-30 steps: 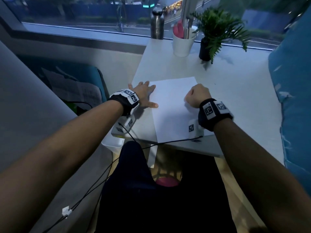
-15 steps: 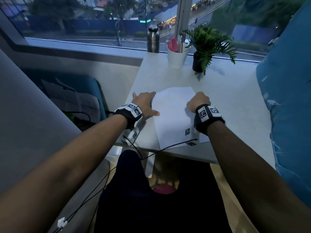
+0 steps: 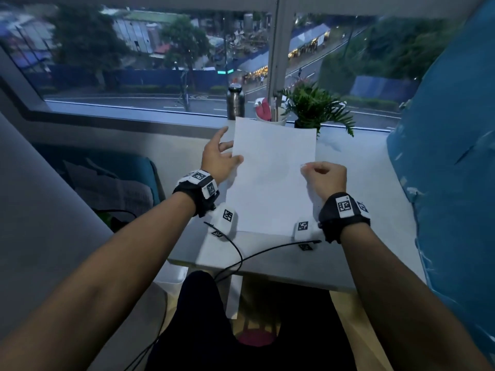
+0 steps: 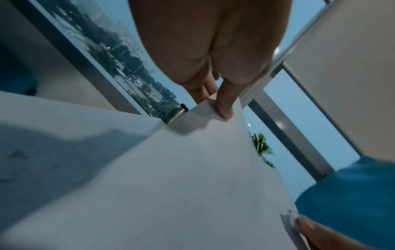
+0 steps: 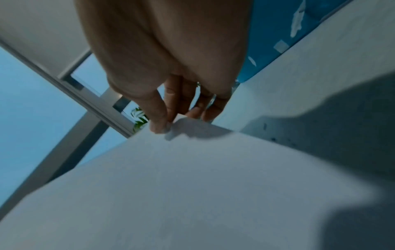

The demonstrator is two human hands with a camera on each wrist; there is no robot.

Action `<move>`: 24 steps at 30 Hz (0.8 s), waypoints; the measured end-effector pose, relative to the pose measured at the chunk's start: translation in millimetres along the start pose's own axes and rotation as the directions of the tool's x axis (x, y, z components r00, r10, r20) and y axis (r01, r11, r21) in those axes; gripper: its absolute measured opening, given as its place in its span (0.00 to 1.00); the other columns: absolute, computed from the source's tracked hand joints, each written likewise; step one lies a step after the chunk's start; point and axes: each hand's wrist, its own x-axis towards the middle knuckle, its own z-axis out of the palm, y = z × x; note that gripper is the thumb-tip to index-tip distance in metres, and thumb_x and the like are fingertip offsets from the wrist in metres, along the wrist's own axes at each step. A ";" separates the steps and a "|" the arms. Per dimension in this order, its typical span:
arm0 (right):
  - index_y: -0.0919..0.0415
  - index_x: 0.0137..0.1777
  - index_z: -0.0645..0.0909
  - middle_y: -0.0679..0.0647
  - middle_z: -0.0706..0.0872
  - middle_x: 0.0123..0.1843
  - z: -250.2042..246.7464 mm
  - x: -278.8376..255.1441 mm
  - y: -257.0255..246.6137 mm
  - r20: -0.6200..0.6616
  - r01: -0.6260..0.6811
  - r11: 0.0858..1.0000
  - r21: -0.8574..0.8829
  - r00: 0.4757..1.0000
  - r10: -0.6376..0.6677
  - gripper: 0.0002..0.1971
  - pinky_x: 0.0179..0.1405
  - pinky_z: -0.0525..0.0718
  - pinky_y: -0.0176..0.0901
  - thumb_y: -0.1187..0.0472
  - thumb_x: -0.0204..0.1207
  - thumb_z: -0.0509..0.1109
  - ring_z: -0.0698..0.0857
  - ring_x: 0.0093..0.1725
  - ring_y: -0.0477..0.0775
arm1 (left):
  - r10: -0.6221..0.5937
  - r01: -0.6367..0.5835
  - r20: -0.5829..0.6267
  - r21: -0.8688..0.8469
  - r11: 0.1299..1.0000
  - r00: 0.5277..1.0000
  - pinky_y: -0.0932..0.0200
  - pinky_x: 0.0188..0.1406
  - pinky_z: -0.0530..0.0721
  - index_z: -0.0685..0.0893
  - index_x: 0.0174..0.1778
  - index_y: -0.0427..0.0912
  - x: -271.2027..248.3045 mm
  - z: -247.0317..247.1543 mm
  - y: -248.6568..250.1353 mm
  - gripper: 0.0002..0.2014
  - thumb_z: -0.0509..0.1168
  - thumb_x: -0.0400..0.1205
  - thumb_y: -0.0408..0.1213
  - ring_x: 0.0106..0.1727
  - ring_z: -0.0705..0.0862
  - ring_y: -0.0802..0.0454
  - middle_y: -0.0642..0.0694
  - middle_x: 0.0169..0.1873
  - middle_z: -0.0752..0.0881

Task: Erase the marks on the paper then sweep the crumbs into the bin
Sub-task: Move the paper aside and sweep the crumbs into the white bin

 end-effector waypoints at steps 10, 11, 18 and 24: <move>0.52 0.43 0.92 0.48 0.93 0.42 -32.6 3.0 -60.1 -0.128 0.327 0.939 0.105 0.941 -0.313 0.05 0.51 0.89 0.40 0.57 0.67 0.82 0.90 0.46 0.44 | 0.159 -0.157 -0.031 0.045 0.987 0.987 0.49 0.43 0.80 0.81 0.29 0.39 13.3 -1.2 51.7 0.16 0.70 0.81 0.43 0.33 0.75 0.51 0.46 0.27 0.76; 0.52 0.44 0.92 0.48 0.93 0.42 -35.1 1.7 -61.4 -0.134 0.334 0.934 0.123 0.939 -0.318 0.05 0.51 0.88 0.38 0.58 0.68 0.82 0.90 0.45 0.44 | 0.166 -0.166 0.015 0.041 0.985 0.986 0.50 0.44 0.81 0.83 0.32 0.39 11.1 -0.3 55.6 0.12 0.67 0.82 0.37 0.34 0.77 0.50 0.45 0.29 0.79; 0.62 0.49 0.91 0.48 0.91 0.42 -46.0 -6.6 -70.8 -0.122 0.331 0.907 0.261 0.943 -0.310 0.09 0.49 0.85 0.33 0.63 0.69 0.81 0.88 0.40 0.37 | 0.087 -0.091 0.093 0.047 0.995 0.992 0.54 0.41 0.79 0.86 0.38 0.32 2.0 4.8 65.8 0.21 0.79 0.72 0.49 0.34 0.82 0.50 0.44 0.33 0.85; 0.64 0.49 0.91 0.49 0.92 0.39 -72.5 -10.3 -79.0 -0.156 0.325 0.883 0.337 0.945 -0.288 0.09 0.46 0.86 0.32 0.65 0.69 0.81 0.89 0.41 0.44 | 0.080 -0.076 0.249 -0.027 0.997 0.965 0.48 0.50 0.89 0.87 0.58 0.39 -10.6 20.7 78.5 0.12 0.72 0.79 0.27 0.50 0.90 0.47 0.43 0.51 0.91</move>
